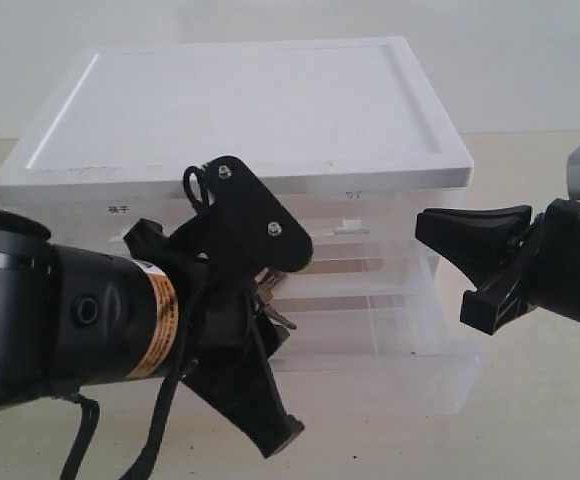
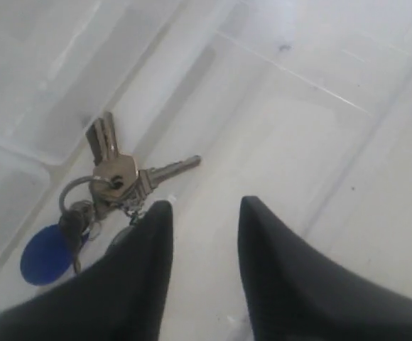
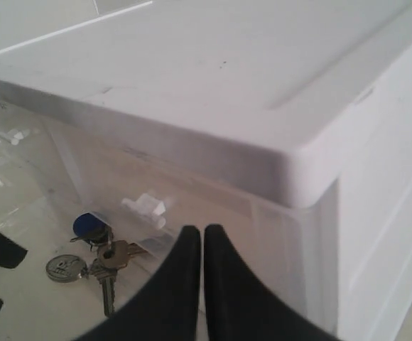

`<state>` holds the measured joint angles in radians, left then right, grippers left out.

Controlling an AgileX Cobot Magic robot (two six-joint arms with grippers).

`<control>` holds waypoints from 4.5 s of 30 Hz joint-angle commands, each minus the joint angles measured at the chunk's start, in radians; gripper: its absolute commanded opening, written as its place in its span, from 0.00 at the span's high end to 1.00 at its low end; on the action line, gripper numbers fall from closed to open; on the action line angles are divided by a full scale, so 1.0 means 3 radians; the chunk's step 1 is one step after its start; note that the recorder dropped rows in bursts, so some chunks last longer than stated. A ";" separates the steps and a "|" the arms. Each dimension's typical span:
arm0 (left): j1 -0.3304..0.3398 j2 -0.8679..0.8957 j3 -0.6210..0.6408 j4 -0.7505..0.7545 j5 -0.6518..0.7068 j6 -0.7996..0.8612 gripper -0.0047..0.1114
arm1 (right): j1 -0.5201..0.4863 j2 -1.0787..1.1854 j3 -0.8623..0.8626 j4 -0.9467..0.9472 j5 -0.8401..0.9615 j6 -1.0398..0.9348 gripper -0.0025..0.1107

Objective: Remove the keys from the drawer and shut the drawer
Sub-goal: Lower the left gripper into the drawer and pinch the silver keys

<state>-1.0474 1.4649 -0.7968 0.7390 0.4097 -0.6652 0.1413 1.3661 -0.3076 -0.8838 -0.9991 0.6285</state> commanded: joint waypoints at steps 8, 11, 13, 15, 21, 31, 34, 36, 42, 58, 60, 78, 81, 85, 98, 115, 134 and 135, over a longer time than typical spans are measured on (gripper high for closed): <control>-0.0186 -0.0295 0.0015 -0.0622 0.0053 0.0923 0.59 | -0.0004 0.0007 -0.0019 -0.0033 -0.0019 0.0004 0.98; -0.0186 -0.0277 0.0015 -0.1051 0.0136 0.1541 0.59 | -0.0004 0.0007 -0.0019 -0.0033 -0.0019 0.0004 0.98; -0.0186 -0.0227 0.0020 -0.1107 0.0197 0.1766 0.59 | -0.0004 0.0007 -0.0019 -0.0033 -0.0019 0.0004 0.98; -0.0186 -0.0159 0.0020 -0.1093 0.0205 0.1987 0.59 | -0.0004 0.0007 -0.0019 -0.0041 -0.0019 0.0004 0.98; -0.0186 -0.0027 0.0020 -0.0718 0.0184 0.2117 0.59 | -0.0004 0.0007 -0.0019 -0.0061 -0.0019 0.0027 0.98; -0.0186 0.0003 0.0023 -0.0727 0.0178 0.2117 0.62 | -0.0004 0.0007 -0.0019 -0.0067 -0.0019 0.0030 0.98; -0.0179 0.0092 0.0023 -0.0727 0.0196 0.2117 0.75 | -0.0004 0.0007 -0.0019 -0.0066 -0.0019 0.0036 0.98; -0.0179 0.0165 0.0023 -0.0727 0.0220 0.2117 0.85 | -0.0004 0.0007 -0.0019 -0.0072 -0.0019 0.0032 0.98; -0.0186 0.0154 0.0023 -0.0921 0.0281 0.2117 0.92 | -0.0004 0.0007 -0.0019 -0.0059 -0.0019 0.0040 0.98; -0.0399 -0.0421 0.0023 -0.1890 0.0495 0.2683 0.92 | -0.0004 0.0007 -0.0019 -0.0065 -0.0011 0.0040 0.98; -0.0399 -0.0421 0.0023 -0.1839 0.0495 0.2694 0.92 | -0.0004 0.0007 -0.0019 -0.0065 -0.0011 0.0054 0.98; -0.0162 -0.0605 0.0016 -0.0876 0.0108 -0.0398 0.43 | -0.0004 0.0007 -0.0019 -0.0065 -0.0011 0.0060 0.98; -0.0050 -0.0513 0.0016 -0.0775 0.0252 -0.0637 0.43 | -0.0004 0.0007 -0.0019 -0.0065 -0.0011 0.0066 0.98; 0.0133 -0.0327 0.0016 -0.0589 0.0319 -0.0809 0.43 | -0.0004 0.0007 -0.0019 -0.0073 0.0007 0.0066 0.98; 0.0334 0.0393 0.0016 0.0234 0.0068 -0.1529 0.43 | -0.0004 0.0007 -0.0019 -0.0073 0.0020 0.0073 0.98; 0.0334 0.0625 0.0016 0.0195 -0.0118 -0.1298 0.88 | -0.0004 0.0007 -0.0019 -0.0073 0.0020 0.0079 0.98; 0.0192 -0.0277 0.0016 -0.0157 0.0070 -0.0657 0.92 | -0.0004 0.0007 -0.0019 -0.0059 0.0020 0.0079 0.98; 0.0192 -0.0321 0.0016 -0.0244 0.0064 -0.0574 0.92 | -0.0004 0.0007 -0.0019 -0.0051 0.0020 0.0079 0.98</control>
<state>-0.9842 1.4087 -0.7949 0.7218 0.4147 -0.9010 0.1413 1.3661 -0.3076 -0.9105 -0.9927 0.6543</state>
